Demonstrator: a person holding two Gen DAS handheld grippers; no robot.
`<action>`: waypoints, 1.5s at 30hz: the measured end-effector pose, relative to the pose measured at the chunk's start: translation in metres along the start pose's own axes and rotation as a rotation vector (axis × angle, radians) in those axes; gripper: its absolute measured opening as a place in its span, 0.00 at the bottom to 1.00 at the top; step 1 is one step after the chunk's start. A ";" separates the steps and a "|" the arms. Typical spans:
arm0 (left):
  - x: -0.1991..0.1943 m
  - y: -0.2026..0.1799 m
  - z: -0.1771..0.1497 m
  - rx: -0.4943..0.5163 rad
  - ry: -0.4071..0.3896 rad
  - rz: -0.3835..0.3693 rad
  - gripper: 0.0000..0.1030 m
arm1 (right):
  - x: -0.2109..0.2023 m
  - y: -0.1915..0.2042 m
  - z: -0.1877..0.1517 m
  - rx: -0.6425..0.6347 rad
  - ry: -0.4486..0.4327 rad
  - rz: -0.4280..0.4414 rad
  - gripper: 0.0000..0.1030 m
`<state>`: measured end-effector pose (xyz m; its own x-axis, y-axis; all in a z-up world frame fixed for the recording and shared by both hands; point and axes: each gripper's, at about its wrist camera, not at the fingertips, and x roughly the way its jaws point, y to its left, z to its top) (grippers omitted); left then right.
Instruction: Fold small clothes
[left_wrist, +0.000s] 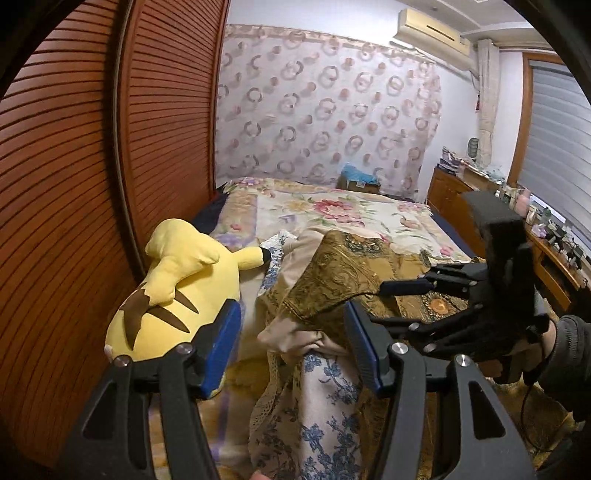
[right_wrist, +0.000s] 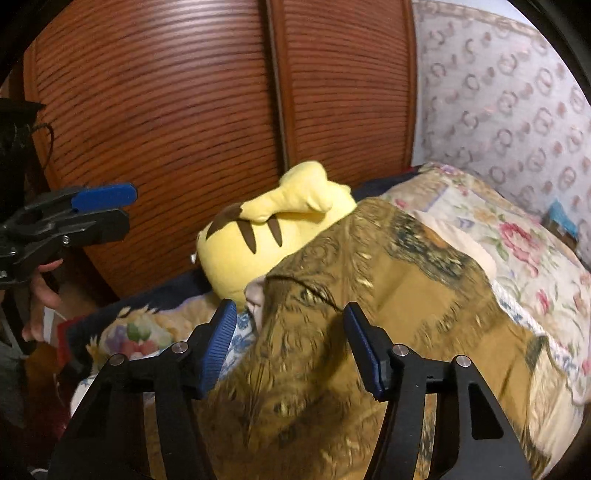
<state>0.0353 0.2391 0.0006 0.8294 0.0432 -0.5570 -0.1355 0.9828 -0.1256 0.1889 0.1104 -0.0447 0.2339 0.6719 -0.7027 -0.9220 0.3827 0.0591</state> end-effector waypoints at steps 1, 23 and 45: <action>0.001 0.001 0.001 -0.001 0.001 0.002 0.56 | 0.006 0.000 0.000 -0.012 0.020 -0.011 0.58; 0.052 -0.032 0.014 0.017 0.061 -0.090 0.56 | -0.069 -0.098 -0.049 0.302 -0.075 -0.171 0.35; 0.084 -0.060 0.017 0.056 0.122 -0.133 0.56 | -0.037 -0.114 -0.060 0.309 0.025 -0.167 0.03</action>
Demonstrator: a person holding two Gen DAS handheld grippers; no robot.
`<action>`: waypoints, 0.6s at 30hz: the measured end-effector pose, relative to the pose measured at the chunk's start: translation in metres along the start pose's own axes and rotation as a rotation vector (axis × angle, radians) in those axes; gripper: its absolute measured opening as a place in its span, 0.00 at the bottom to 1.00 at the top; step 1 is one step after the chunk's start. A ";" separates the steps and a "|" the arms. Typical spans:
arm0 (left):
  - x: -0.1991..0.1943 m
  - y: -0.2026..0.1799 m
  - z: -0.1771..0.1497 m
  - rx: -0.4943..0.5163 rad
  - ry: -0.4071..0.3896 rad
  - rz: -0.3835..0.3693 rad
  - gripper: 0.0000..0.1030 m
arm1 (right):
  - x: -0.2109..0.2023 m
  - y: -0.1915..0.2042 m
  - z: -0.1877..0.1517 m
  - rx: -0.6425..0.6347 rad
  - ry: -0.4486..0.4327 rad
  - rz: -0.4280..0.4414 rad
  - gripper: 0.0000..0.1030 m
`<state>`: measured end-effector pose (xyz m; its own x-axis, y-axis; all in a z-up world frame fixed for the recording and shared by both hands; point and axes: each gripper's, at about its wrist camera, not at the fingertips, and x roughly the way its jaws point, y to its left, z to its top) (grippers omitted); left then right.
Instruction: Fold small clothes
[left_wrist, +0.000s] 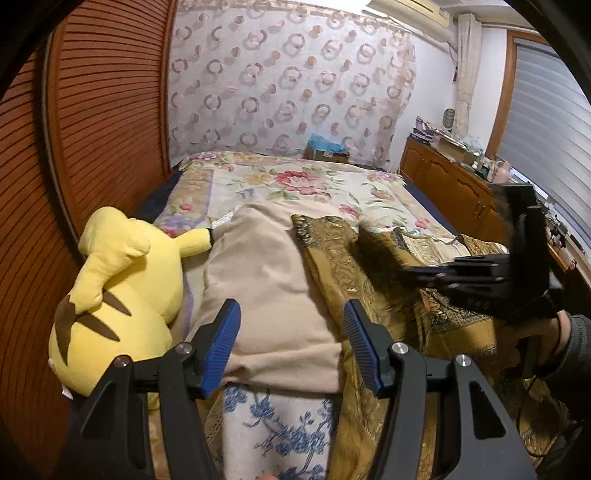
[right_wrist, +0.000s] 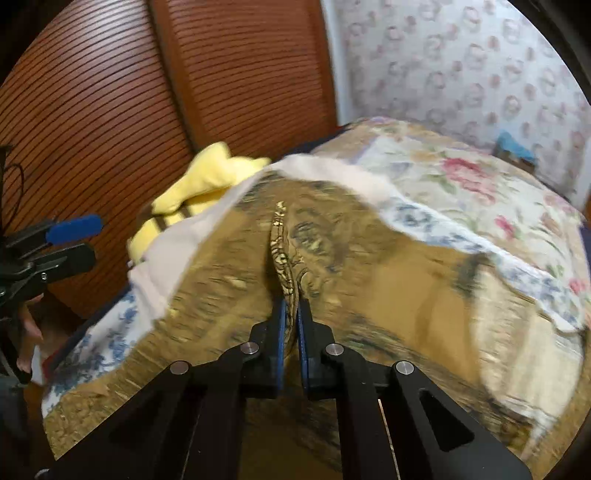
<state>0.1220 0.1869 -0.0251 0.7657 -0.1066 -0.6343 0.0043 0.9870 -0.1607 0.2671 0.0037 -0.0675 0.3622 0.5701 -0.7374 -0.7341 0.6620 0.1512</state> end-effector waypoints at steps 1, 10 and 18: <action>0.004 -0.003 0.003 0.009 0.005 -0.002 0.56 | -0.008 -0.009 -0.003 0.021 -0.004 -0.016 0.04; 0.049 -0.024 0.029 0.075 0.068 0.001 0.56 | -0.058 -0.059 -0.028 0.088 -0.028 -0.116 0.42; 0.085 -0.030 0.040 0.090 0.117 -0.037 0.47 | -0.109 -0.102 -0.066 0.157 -0.057 -0.229 0.42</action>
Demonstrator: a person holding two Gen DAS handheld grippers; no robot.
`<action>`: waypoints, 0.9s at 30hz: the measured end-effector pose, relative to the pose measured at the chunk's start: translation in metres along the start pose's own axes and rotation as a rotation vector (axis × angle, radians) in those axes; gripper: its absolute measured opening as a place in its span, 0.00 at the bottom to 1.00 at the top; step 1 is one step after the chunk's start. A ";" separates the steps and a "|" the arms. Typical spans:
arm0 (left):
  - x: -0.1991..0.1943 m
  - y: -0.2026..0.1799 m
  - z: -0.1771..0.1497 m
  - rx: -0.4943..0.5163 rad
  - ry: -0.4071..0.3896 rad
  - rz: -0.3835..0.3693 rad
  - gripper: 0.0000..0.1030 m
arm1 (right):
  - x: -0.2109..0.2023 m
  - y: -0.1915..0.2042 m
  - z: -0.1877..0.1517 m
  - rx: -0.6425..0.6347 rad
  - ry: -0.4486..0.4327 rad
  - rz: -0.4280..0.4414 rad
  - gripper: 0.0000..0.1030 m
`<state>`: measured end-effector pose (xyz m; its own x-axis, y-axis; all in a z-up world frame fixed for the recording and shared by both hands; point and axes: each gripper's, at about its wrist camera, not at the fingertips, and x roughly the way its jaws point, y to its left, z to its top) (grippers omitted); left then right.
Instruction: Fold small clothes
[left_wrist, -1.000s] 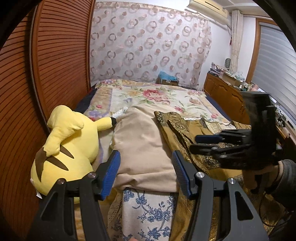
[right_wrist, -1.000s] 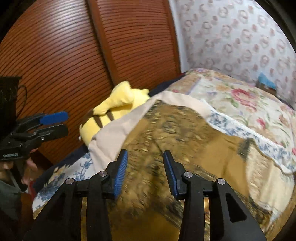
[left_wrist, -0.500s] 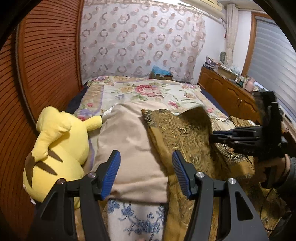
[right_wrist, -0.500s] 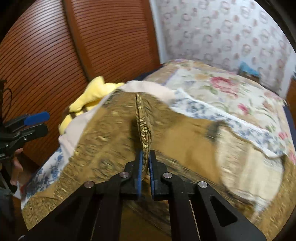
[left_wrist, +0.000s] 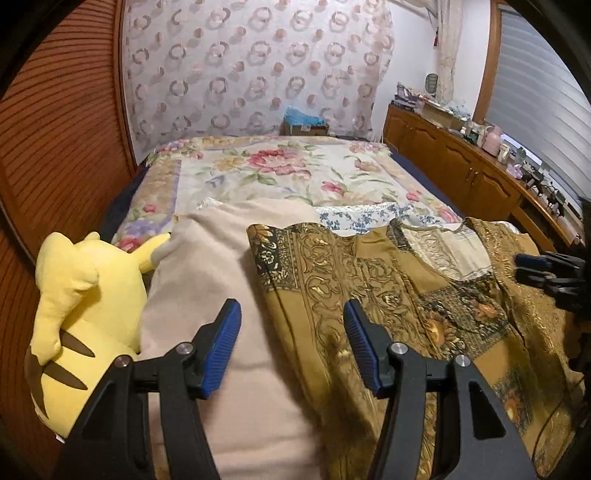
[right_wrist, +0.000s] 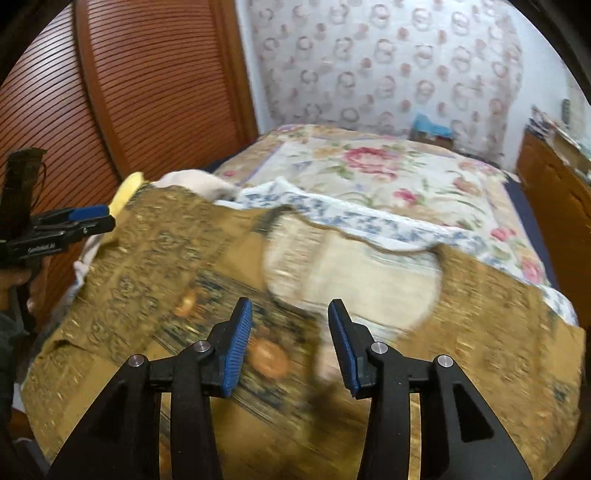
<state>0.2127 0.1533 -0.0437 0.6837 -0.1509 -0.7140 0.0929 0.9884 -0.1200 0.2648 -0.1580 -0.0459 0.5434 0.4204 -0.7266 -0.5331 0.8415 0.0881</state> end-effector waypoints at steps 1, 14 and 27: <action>0.003 0.001 0.001 -0.008 0.007 -0.010 0.43 | -0.005 -0.008 -0.003 0.012 -0.002 -0.015 0.42; -0.006 0.009 0.019 -0.023 -0.052 0.054 0.00 | -0.076 -0.117 -0.055 0.166 -0.001 -0.246 0.42; -0.040 -0.009 0.017 0.014 -0.144 0.076 0.23 | -0.113 -0.177 -0.090 0.261 -0.018 -0.355 0.49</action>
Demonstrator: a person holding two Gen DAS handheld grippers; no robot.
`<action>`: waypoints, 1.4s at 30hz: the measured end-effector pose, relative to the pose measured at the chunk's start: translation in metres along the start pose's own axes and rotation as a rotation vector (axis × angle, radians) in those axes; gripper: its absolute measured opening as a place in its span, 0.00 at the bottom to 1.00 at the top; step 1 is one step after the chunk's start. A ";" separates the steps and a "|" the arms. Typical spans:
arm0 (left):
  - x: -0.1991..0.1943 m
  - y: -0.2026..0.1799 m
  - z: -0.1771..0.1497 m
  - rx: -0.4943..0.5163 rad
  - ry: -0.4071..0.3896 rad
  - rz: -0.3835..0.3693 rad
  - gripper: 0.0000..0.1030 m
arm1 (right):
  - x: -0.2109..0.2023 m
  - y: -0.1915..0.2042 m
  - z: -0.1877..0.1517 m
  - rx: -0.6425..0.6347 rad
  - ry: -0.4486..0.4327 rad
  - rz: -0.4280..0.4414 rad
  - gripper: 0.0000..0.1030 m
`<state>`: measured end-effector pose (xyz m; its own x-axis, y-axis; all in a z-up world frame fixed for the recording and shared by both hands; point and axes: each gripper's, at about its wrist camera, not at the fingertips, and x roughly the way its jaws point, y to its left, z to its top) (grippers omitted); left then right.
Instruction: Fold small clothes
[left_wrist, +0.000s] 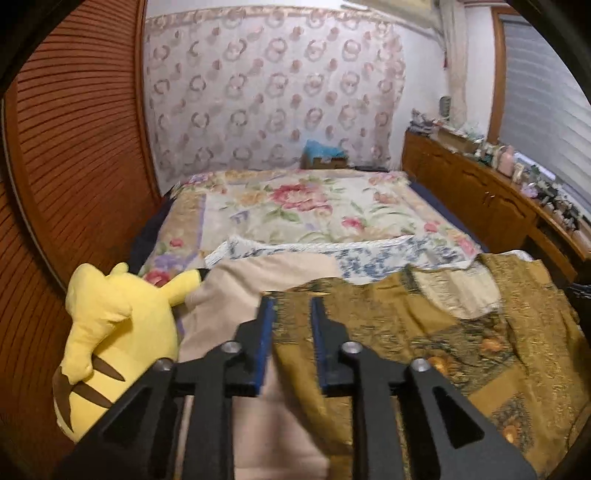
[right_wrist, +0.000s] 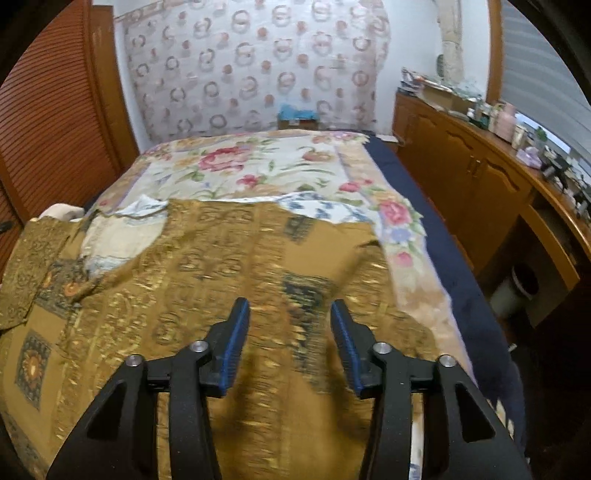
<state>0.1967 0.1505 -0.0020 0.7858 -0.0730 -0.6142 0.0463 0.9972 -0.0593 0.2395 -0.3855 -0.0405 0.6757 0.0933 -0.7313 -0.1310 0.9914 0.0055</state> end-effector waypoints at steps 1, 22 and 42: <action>-0.004 -0.005 -0.001 0.006 -0.006 -0.017 0.25 | 0.000 -0.005 -0.002 0.011 0.003 -0.008 0.50; 0.031 -0.106 -0.065 0.130 0.239 -0.204 0.43 | 0.013 -0.078 -0.035 0.144 0.124 -0.073 0.50; 0.034 -0.122 -0.072 0.202 0.252 -0.191 0.59 | 0.006 -0.082 -0.041 0.199 0.141 0.036 0.35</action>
<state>0.1728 0.0254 -0.0724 0.5760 -0.2350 -0.7829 0.3179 0.9468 -0.0503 0.2242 -0.4697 -0.0731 0.5630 0.1290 -0.8163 0.0019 0.9875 0.1573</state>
